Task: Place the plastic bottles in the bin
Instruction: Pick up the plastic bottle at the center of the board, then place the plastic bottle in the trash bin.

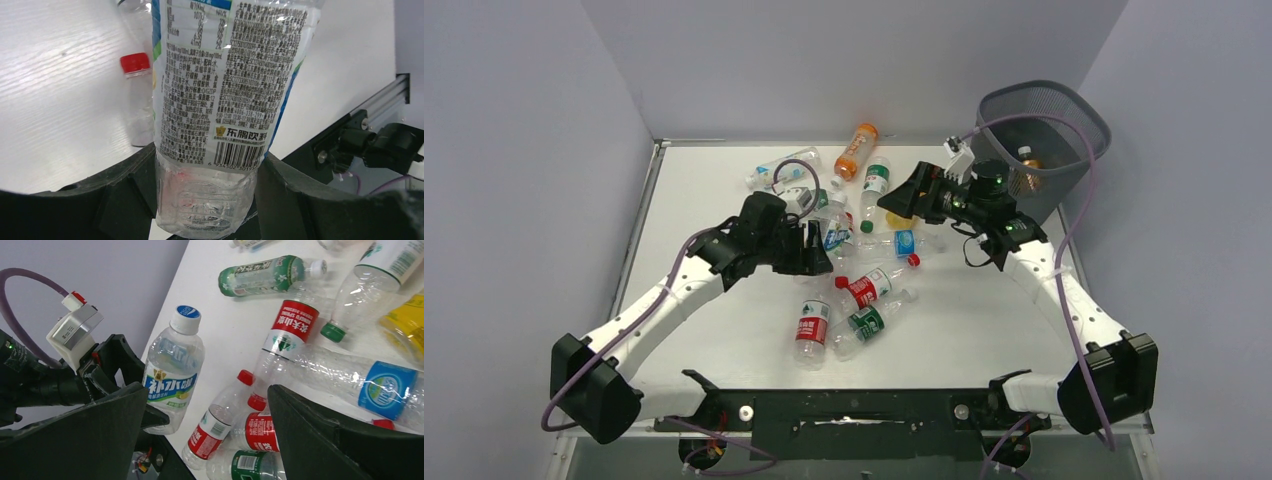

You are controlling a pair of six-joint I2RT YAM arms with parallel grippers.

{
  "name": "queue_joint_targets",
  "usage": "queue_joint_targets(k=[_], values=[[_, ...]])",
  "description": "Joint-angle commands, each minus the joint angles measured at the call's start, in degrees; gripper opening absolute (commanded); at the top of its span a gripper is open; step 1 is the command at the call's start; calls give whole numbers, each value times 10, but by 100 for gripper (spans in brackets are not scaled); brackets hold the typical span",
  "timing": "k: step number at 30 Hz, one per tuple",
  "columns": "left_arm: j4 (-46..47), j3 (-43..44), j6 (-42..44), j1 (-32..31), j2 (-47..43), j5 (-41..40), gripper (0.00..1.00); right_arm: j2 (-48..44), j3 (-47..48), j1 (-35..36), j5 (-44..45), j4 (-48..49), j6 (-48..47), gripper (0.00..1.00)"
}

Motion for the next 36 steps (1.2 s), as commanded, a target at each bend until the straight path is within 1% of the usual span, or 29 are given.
queue_joint_targets(k=[1, 7, 11, 18, 26, 30, 36], values=[[82, 5, 1, -22, -36, 45, 49, 11, 4, 19, -26, 68, 31, 95], [106, 3, -5, -72, -34, 30, 49, 34, 17, 45, -12, 72, 34, 95], [101, 7, -2, -96, -23, -1, 48, 47, 29, 65, -4, 73, 34, 97], [82, 19, 12, -117, -3, -46, 49, 58, 41, 85, 4, 65, 31, 98], [70, 31, 27, -135, 16, -97, 49, 68, 42, 104, 11, 32, 20, 97], [70, 32, 30, -142, 17, -118, 48, 78, 42, 108, 11, 16, 14, 96], [78, 30, 34, -145, 1, -143, 49, 101, 51, 111, -1, -1, 6, 89]])
